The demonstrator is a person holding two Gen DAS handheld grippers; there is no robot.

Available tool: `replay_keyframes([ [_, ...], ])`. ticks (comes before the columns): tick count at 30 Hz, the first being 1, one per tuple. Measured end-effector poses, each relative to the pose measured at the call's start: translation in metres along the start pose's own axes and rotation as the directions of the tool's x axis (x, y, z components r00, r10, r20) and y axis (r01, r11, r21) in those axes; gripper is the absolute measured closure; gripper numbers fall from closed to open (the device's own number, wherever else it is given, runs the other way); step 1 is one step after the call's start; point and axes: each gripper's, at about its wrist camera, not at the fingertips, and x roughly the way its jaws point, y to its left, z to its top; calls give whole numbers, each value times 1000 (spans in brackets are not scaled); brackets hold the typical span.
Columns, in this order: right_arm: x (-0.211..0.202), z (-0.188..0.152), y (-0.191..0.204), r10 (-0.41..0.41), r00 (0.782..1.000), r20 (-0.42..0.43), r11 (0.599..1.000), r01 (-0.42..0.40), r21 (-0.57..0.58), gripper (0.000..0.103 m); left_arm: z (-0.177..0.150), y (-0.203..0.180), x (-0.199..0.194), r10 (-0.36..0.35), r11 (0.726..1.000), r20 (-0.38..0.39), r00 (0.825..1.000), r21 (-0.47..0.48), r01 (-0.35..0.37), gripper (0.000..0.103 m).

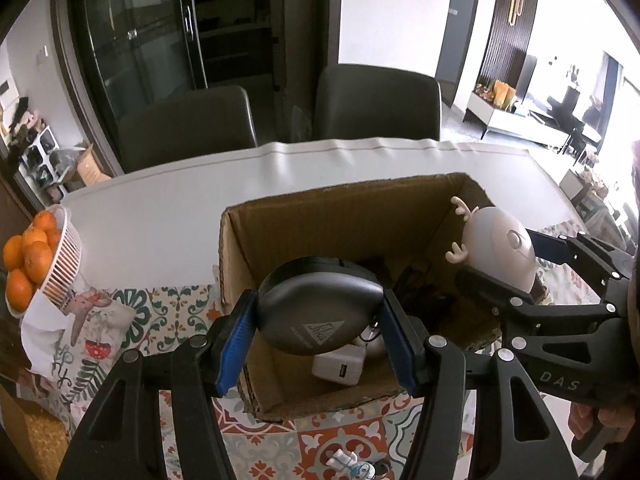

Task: Organize rigid objects
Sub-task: 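Carry the peach lamp with the right tool while the left tool carries the grey gadget over the box, then open the right tool to drop the peach lamp into the box while the left tool releases the grey gadget, then move both open tools back to the table toward the white card and figurine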

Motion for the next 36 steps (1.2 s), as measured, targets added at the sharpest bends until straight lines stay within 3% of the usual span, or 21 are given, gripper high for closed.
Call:
replay_keyframes([
  [4,5,-1,-3,-2,1000,-14,1000,2,3,28,0,-3,-4,40,999,18,999,7,-41,30],
  [7,5,0,-3,-2,1000,-17,1000,2,11,28,-1,-1,-9,84,996,27,996,-4,-84,27],
  [9,5,0,-1,-1,1000,-19,1000,2,10,28,-2,2,-13,140,990,30,990,-21,-139,18],
  [11,6,1,0,-1,1000,-18,1000,1,12,28,-3,4,-19,164,986,45,985,-31,-163,16],
  [14,1,3,2,-28,1000,-4,1000,28,9,15,-4,7,-28,198,980,59,978,-40,-196,12],
  [27,-52,-21,3,-99,992,74,995,99,7,15,-26,-10,-66,257,966,146,955,-46,-253,5],
  [36,-73,-45,3,-121,988,91,993,121,2,10,-49,-20,-81,261,965,151,953,-65,-254,2],
])
